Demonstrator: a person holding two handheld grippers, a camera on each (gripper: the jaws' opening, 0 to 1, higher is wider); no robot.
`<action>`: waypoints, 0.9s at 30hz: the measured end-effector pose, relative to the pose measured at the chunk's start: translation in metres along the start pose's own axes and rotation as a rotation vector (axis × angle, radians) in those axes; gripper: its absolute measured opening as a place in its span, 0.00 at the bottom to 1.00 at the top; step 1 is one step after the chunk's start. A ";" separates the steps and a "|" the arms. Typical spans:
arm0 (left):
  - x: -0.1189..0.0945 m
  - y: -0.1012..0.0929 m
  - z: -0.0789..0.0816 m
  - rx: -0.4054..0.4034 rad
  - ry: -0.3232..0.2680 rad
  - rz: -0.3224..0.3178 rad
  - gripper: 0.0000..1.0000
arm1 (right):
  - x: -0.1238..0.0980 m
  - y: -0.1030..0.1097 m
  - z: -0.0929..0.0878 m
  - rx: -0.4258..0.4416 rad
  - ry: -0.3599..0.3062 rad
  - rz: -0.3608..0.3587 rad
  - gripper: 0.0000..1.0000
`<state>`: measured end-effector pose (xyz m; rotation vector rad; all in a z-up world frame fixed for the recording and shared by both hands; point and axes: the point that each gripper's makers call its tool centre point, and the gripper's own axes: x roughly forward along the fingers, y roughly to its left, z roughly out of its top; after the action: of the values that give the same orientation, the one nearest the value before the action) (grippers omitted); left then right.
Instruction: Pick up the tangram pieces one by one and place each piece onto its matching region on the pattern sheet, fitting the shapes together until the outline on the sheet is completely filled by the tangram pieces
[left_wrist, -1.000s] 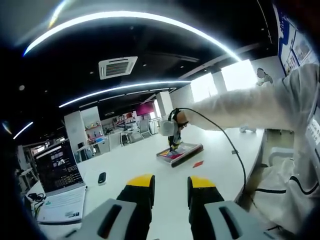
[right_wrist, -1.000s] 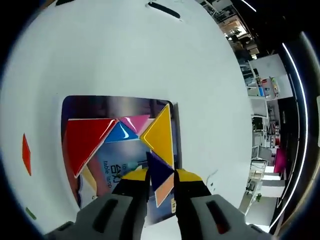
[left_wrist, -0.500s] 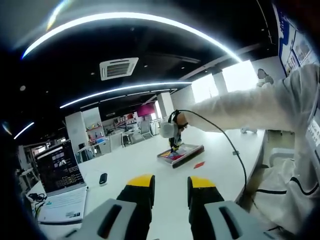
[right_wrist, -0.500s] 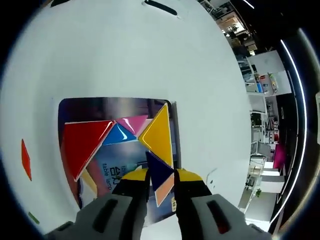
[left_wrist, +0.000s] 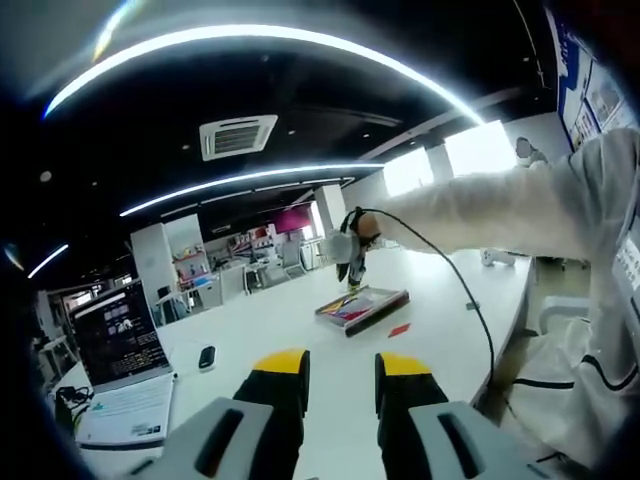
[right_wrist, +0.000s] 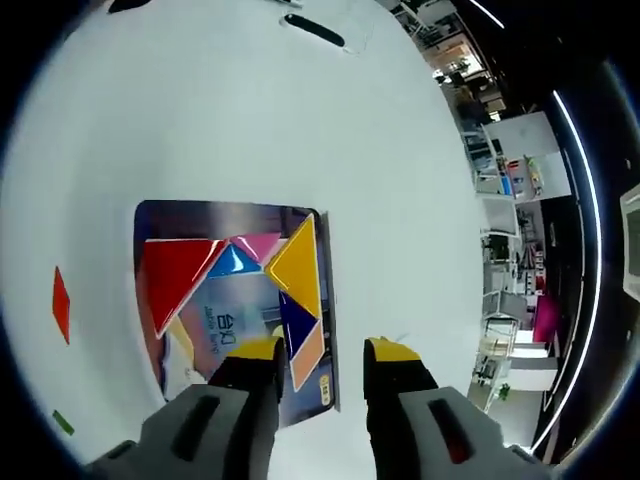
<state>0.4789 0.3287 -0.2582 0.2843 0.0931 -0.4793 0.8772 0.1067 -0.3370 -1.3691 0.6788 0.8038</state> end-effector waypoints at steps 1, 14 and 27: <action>0.000 0.000 0.001 0.000 -0.001 0.000 0.28 | -0.008 0.000 -0.002 0.007 -0.003 -0.001 0.33; 0.000 -0.002 0.003 0.005 -0.005 -0.002 0.28 | -0.061 0.051 -0.004 0.025 -0.037 0.124 0.34; 0.001 -0.007 0.004 0.013 -0.005 -0.009 0.28 | -0.065 0.191 0.011 0.391 0.015 0.552 0.26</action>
<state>0.4764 0.3216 -0.2566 0.2953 0.0869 -0.4900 0.6832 0.1153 -0.3921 -0.8367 1.1848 1.0259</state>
